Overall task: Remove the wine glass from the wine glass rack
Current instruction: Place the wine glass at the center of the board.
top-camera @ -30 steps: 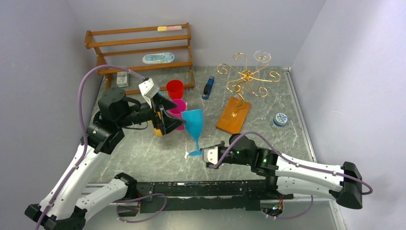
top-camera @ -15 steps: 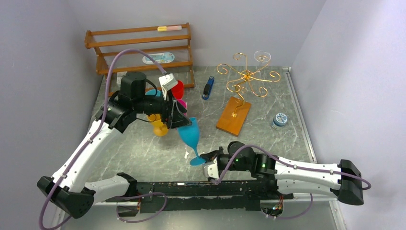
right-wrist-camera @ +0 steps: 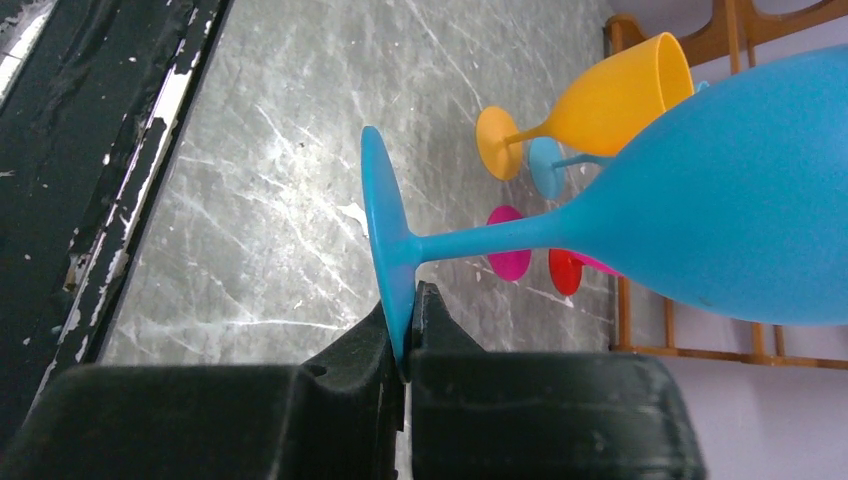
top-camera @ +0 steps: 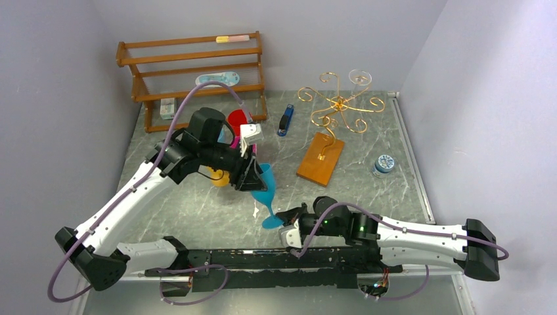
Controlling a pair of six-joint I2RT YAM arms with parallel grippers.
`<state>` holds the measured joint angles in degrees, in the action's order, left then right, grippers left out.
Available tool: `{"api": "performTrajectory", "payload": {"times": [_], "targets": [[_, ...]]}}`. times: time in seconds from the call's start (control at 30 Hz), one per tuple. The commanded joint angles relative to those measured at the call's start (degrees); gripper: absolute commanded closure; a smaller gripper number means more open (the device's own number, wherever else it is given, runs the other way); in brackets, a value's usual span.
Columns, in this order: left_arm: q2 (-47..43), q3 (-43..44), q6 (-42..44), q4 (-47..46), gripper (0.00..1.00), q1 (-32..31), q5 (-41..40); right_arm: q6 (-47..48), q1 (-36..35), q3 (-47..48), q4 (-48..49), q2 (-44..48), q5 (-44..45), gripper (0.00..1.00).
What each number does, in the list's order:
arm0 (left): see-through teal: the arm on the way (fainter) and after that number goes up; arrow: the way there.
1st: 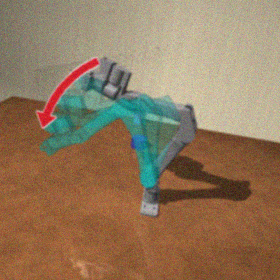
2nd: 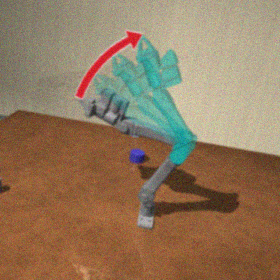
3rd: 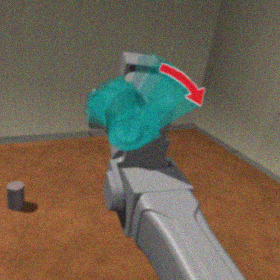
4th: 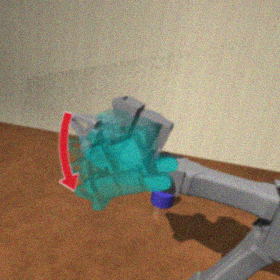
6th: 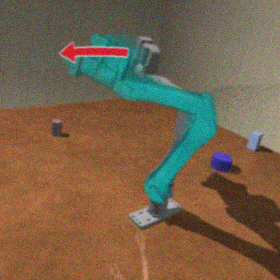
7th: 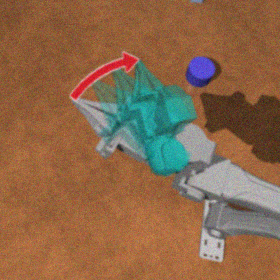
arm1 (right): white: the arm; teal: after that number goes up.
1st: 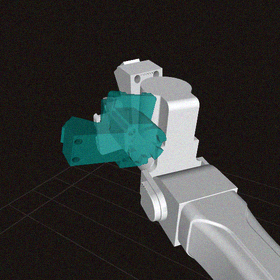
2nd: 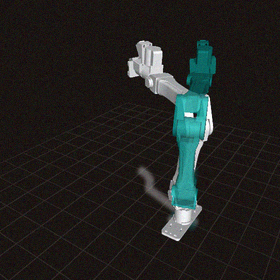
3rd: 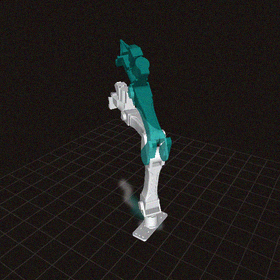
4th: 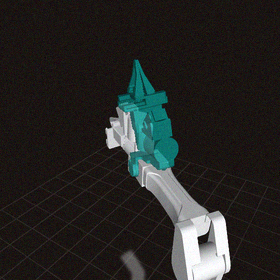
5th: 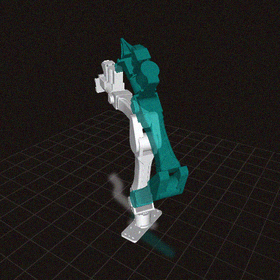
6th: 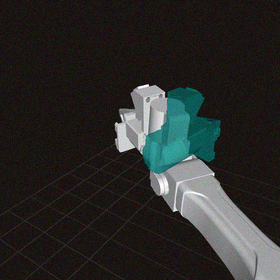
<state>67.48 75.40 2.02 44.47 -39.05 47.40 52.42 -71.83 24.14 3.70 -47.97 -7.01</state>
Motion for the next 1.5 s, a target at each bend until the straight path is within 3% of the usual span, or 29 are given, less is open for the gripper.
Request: {"api": "performTrajectory", "payload": {"times": [0.0,0.27,0.43,0.57,0.67,0.77,0.8,0.9,1.1,1.17,1.33,1.47], "targets": [[1.3,2.0,1.6,3.4,0.53,-1.6,-3.1,-0.5,-0.2,-0.9,2.2,0.7,1.7,1.0],[1.9,1.7,2.6,2.8,0.71,-1.8,-0.7,0.9,-0.2,-1.2,1.8,1.1,4.2,1.0],[2.4,0.3,5.4,4.9,0.67,-2.3,1.3,4.0,-0.2,-1.6,2.5,1.2,5.8,1.0],[2.7,-0.3,6.9,6.7,0.7,-2.3,2.0,6.2,-0.2,-1.9,3.4,1.0,6.8,1.0],[2.9,0.0,7.6,7.5,0.81,-2.3,2.3,6.8,-0.2,-1.3,3.1,0.4,8.5,1.0],[3.0,0.4,8.4,9.0,0.87,-2.3,1.4,7.4,-0.2,-1.4,3.6,0.1,9.3,1.0],[3.0,0.5,8.7,9.4,0.93,-2.3,1.1,7.5,-0.2,-1.2,3.7,0.0,9.5,1.0],[2.7,0.2,9.3,9.7,0.95,-2.3,2.0,7.7,-0.2,-0.8,3.4,-0.5,10.2,0.99],[1.1,-1.1,10.1,8.6,0.95,-2.3,2.4,7.0,-0.2,-0.5,3.0,-0.7,10.3,0.93],[1.0,-1.0,10.2,8.7,0.95,-2.3,2.3,6.8,-0.2,-0.5,3.0,-0.5,10.5,0.87],[1.1,-0.7,10.3,8.7,0.95,-2.3,1.7,6.3,-0.2,-0.1,2.8,0.3,10.3,0.84],[1.0,-0.6,10.4,8.6,0.95,-2.3,1.1,5.7,-0.2,-0.1,2.5,1.1,10.3,0.69]]}}
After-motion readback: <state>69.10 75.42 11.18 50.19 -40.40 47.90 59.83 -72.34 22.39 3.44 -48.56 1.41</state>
